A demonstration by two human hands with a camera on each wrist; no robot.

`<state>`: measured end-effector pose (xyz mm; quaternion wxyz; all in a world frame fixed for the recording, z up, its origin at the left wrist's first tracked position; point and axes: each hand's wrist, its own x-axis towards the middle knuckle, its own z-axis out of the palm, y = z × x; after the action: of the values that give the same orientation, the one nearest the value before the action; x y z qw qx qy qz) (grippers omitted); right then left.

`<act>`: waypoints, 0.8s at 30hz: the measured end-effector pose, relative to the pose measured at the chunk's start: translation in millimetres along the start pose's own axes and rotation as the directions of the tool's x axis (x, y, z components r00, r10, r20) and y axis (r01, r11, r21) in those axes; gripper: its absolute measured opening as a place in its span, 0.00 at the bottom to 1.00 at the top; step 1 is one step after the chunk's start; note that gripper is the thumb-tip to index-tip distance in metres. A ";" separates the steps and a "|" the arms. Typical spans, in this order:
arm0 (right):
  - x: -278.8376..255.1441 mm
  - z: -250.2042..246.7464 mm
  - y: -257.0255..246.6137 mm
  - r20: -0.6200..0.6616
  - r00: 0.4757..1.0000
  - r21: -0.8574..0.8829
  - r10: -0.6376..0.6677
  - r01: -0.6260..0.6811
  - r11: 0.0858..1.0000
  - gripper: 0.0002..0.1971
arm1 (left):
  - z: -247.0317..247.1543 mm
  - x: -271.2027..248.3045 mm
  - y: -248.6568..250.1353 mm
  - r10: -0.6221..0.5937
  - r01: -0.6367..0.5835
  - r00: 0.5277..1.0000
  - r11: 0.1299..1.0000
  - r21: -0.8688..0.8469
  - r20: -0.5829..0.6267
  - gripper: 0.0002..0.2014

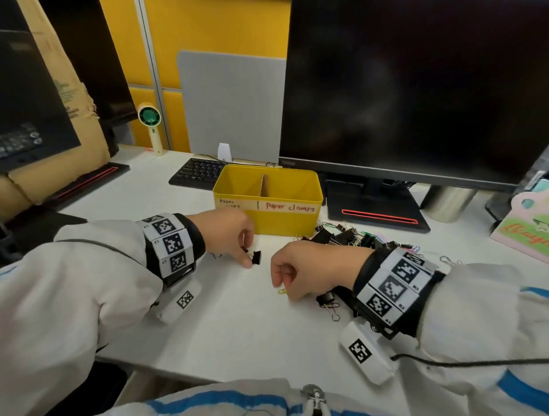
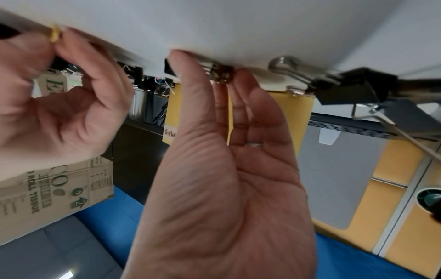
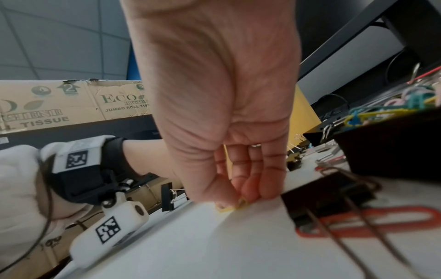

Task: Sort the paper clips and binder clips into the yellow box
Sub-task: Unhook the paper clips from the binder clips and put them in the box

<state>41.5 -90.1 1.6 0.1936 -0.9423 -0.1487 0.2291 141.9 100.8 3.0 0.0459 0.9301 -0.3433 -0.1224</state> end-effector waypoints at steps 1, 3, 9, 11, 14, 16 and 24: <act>2.9 0.4 -0.4 -0.012 1.000 -0.013 -0.007 0.007 1.000 0.11 | 1.3 -0.2 -0.7 -0.001 0.001 1.000 0.999 -0.033 0.005 0.17; 9.4 0.6 -0.7 -0.042 0.999 0.004 -0.010 0.010 1.000 0.09 | 1.8 -2.4 -2.0 -0.011 0.013 1.000 0.993 -0.116 0.014 0.13; 28.0 -12.5 -2.9 -0.256 0.949 0.454 0.187 -0.053 0.890 0.08 | -13.1 -16.4 -13.6 -0.074 0.064 0.997 0.940 -0.336 -0.017 0.06; 33.1 -16.3 -4.7 -0.231 0.934 0.668 0.271 -0.050 0.742 0.08 | -20.0 -20.1 -19.8 -0.093 0.079 0.995 0.960 -0.269 -0.041 0.04; 41.0 -20.2 -11.3 -0.164 0.930 0.842 0.328 -0.041 0.538 0.15 | -28.8 -24.1 -26.4 -0.115 0.118 0.993 0.990 -0.079 0.039 0.06; 46.7 -20.6 -15.5 -0.099 0.929 0.917 0.355 -0.053 0.396 0.20 | -30.9 -25.3 -28.8 -0.134 0.135 0.987 0.991 -0.004 0.091 0.10; 63.2 -13.5 -33.2 -0.185 0.901 0.732 0.393 -0.140 0.666 0.13 | -3.7 -12.7 -20.2 -0.027 0.027 1.000 0.997 -0.077 0.001 0.18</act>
<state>95.5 -41.6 3.4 0.5231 -0.8322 0.1256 0.1343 146.2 124.4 5.7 0.0800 0.9321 -0.3259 -0.1361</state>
